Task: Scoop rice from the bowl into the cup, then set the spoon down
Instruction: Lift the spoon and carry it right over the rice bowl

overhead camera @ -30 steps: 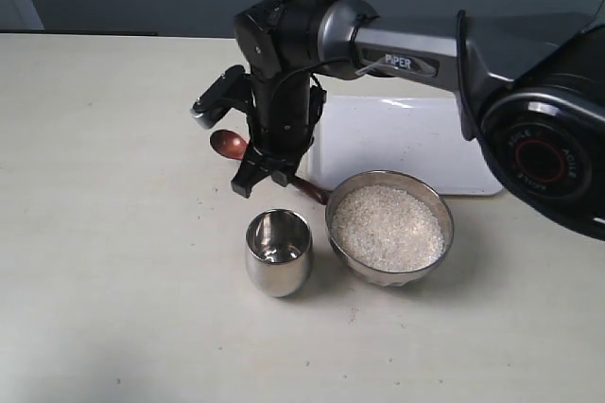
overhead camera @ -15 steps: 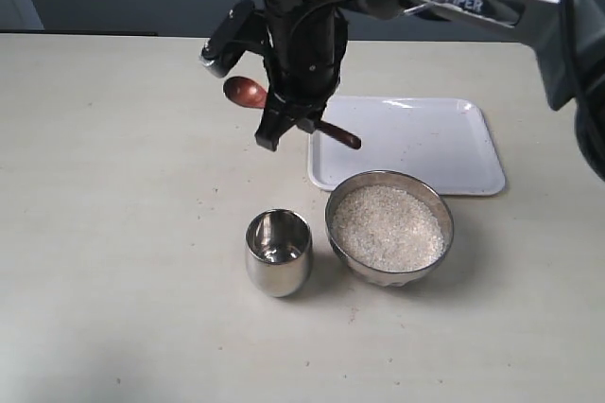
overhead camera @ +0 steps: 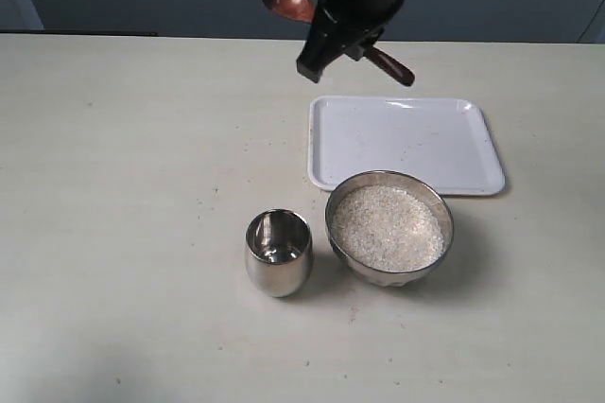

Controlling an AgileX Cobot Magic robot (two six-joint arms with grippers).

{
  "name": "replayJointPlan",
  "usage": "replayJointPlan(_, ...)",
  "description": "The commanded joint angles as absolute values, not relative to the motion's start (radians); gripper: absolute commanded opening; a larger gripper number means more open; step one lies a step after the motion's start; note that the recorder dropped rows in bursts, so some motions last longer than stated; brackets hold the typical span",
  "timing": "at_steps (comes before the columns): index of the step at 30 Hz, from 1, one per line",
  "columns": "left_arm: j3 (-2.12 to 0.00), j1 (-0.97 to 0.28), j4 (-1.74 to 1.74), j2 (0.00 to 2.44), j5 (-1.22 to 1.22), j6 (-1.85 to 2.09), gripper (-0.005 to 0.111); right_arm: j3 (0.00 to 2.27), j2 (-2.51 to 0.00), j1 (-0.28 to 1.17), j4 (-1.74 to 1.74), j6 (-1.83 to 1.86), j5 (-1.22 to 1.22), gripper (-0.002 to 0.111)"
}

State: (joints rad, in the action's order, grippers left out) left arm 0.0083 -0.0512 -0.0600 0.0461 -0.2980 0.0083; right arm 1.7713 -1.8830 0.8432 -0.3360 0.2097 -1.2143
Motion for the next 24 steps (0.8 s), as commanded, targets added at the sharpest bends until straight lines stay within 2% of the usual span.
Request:
replayJointPlan(1,0.000,-0.063,-0.066,0.047,-0.287,0.006,0.001,1.587,-1.767,0.838,-0.359,0.182,-1.221,-0.001)
replayJointPlan(6,0.000,-0.063,-0.066,0.047,-0.287,0.006,0.001,1.306,-1.659,0.838,-0.454,0.182,-1.221,-0.001)
replayJointPlan(11,0.000,-0.063,-0.066,0.047,-0.287,0.006,0.001,1.171,-1.643,0.840,-0.469,0.159,-1.221,-0.001)
replayJointPlan(17,0.000,-0.063,-0.066,0.047,-0.287,0.006,0.001,1.141,-1.651,0.843,-0.486,0.126,-1.221,-0.001)
replayJointPlan(24,0.000,-0.063,-0.066,0.047,-0.287,0.006,0.001,1.141,-1.658,0.938,-0.515,0.091,-1.221,-0.001)
